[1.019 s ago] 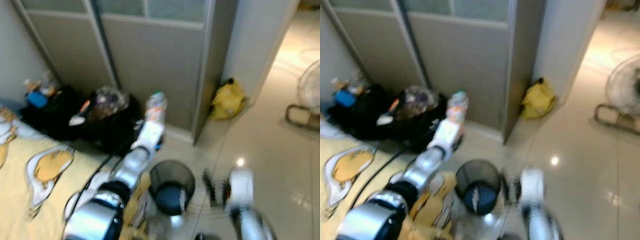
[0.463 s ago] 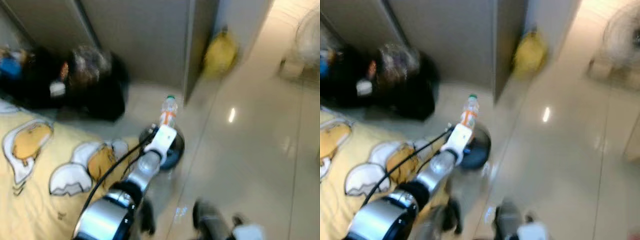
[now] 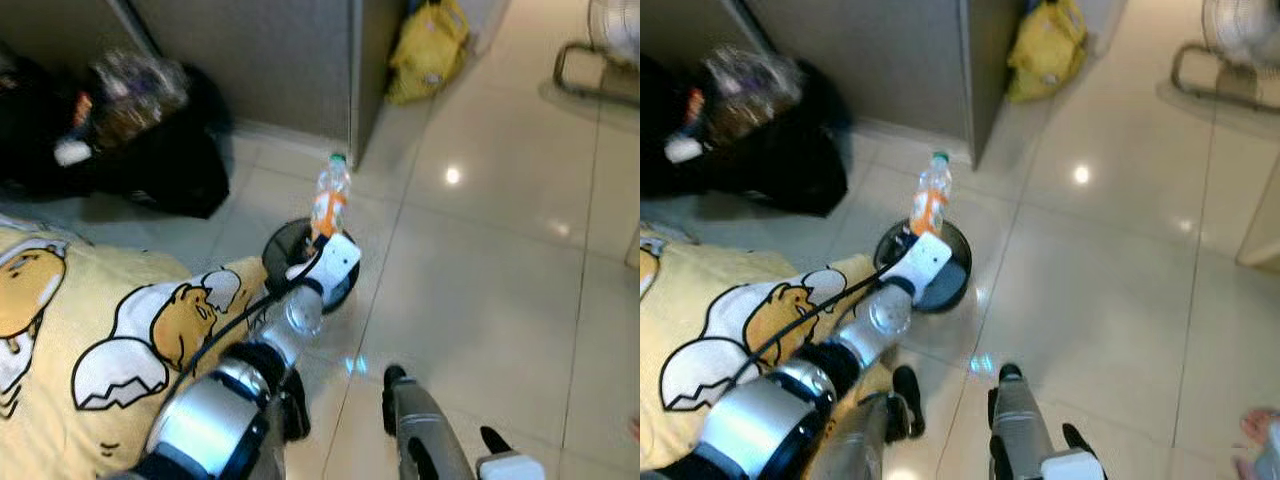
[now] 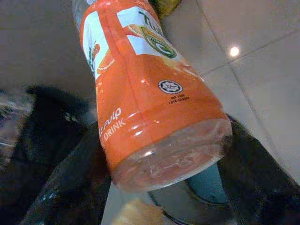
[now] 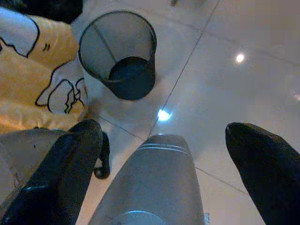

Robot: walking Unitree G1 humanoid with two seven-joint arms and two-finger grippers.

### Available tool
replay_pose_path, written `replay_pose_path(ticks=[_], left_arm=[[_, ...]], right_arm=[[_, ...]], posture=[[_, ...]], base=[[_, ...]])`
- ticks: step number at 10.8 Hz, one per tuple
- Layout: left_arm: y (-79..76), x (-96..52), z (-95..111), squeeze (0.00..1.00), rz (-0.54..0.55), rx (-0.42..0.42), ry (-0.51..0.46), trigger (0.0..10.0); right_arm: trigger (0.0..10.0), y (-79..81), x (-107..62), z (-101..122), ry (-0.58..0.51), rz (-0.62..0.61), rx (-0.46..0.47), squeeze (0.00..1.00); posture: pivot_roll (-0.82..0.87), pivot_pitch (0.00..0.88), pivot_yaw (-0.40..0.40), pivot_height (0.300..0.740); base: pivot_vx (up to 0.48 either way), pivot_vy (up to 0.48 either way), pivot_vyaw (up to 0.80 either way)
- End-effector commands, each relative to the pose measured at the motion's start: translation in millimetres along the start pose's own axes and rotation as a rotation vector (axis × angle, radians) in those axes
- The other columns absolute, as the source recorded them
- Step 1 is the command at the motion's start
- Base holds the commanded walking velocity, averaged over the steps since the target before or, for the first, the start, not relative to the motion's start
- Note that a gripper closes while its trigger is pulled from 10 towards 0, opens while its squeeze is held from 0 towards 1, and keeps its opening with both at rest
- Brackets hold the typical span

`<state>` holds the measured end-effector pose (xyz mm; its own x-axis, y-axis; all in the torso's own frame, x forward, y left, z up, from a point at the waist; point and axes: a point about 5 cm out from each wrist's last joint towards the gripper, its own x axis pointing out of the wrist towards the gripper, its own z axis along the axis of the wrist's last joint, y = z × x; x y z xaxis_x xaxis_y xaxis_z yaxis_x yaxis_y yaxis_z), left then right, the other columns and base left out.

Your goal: Clean up the room

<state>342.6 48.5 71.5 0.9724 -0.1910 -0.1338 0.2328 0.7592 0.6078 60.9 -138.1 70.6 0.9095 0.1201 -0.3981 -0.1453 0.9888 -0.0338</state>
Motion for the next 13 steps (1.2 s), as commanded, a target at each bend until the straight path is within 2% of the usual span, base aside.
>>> replay_pose_path(ticks=[1, 2, 3, 4, 5, 6, 7, 8, 9, 10, 11, 12, 13], left_arm=[[0.7, -2.1, -6, 0.00, 0.028, 0.056, 0.008, 10.0], [6.0, 0.4, -3, 1.00, 0.062, 0.172, -0.016, 10.0], [11.2, 2.6, -2, 1.00, 0.093, 0.288, -0.032, 10.0], [10.3, 3.0, -1, 1.00, 0.076, 0.293, -0.026, 10.0], [3.1, 1.2, -7, 1.00, -0.001, 0.233, 0.034, 10.0], [1.5, 0.7, -9, 1.00, -0.016, 0.238, 0.055, 10.0], [3.3, 0.7, -10, 1.00, 0.014, 0.256, 0.064, 10.0], [2.5, -1.1, -13, 0.00, 0.018, 0.194, 0.081, 10.0], [0.5, -4.0, -18, 0.00, 0.007, 0.094, 0.087, 10.0], [-3.2, -12.8, -26, 0.00, -0.056, -0.133, 0.040, 10.0], [-2.2, -18.0, -30, 0.00, -0.081, -0.249, 0.010, 10.0], [10.6, -29.2, -45, 0.00, -0.056, -0.369, -0.006, 10.0], [28.8, -39.6, -51, 0.00, 0.022, -0.444, -0.028, 10.0]], right_arm=[[10.0, 3.3, -6.9, -4, 0.044, -0.002, 0.018, 0.00], [10.0, 3.7, -9.2, -4, 0.053, -0.006, 0.020, 0.00], [10.0, 4.9, -12.5, -5, 0.065, -0.007, 0.023, 0.00], [10.0, 5.3, -13.9, -6, 0.073, -0.008, 0.025, 0.00], [10.0, 5.5, -15.6, -6, 0.083, -0.009, 0.027, 0.00], [10.0, 4.6, -16.1, -7, 0.090, -0.011, 0.027, 0.00], [10.0, 2.9, -15.3, -8, 0.095, -0.010, 0.021, 0.00], [10.0, 0.3, -10.3, -7, 0.085, -0.020, 0.018, 0.00], [10.0, -3.3, -1.8, -5, 0.064, -0.034, 0.021, 0.00], [10.0, -14.9, 21.7, 4, 0.010, -0.074, 0.015, 0.00], [10.0, -21.6, 36.0, 10, -0.024, -0.085, -0.004, 0.00], [10.0, -34.2, 64.4, 21, -0.082, -0.108, 0.016, 0.00], [10.0, -46.1, 94.9, 28, -0.114, -0.113, 0.036, 0.00]], posture=[[-0.43, 0.458, 0.134, 0.740], [-0.43, 0.465, 0.135, 0.740], [-0.43, 0.470, 0.135, 0.740], [-0.43, 0.470, 0.135, 0.740], [-0.44, 0.475, 0.134, 0.740], [-0.44, 0.475, 0.132, 0.740], [-0.43, 0.466, 0.133, 0.740], [-0.43, 0.447, 0.135, 0.740], [-0.42, 0.428, 0.137, 0.740], [-0.36, 0.354, 0.144, 0.740], [-0.33, 0.323, 0.144, 0.740], [-0.27, 0.242, 0.139, 0.740], [-0.19, 0.154, 0.118, 0.740]], base=[[0.000, 0.000, 0.00], [0.000, 0.000, 0.00], [0.000, 0.000, 0.00], [0.000, 0.000, 0.00], [0.000, 0.000, 0.00], [0.000, 0.000, 0.00], [0.000, 0.000, 0.00], [0.000, 0.000, 0.00], [0.000, 0.000, 0.00], [0.000, 0.000, 0.00], [0.000, 0.000, 0.00], [0.000, 0.000, 0.00], [0.000, 0.000, 0.00]])
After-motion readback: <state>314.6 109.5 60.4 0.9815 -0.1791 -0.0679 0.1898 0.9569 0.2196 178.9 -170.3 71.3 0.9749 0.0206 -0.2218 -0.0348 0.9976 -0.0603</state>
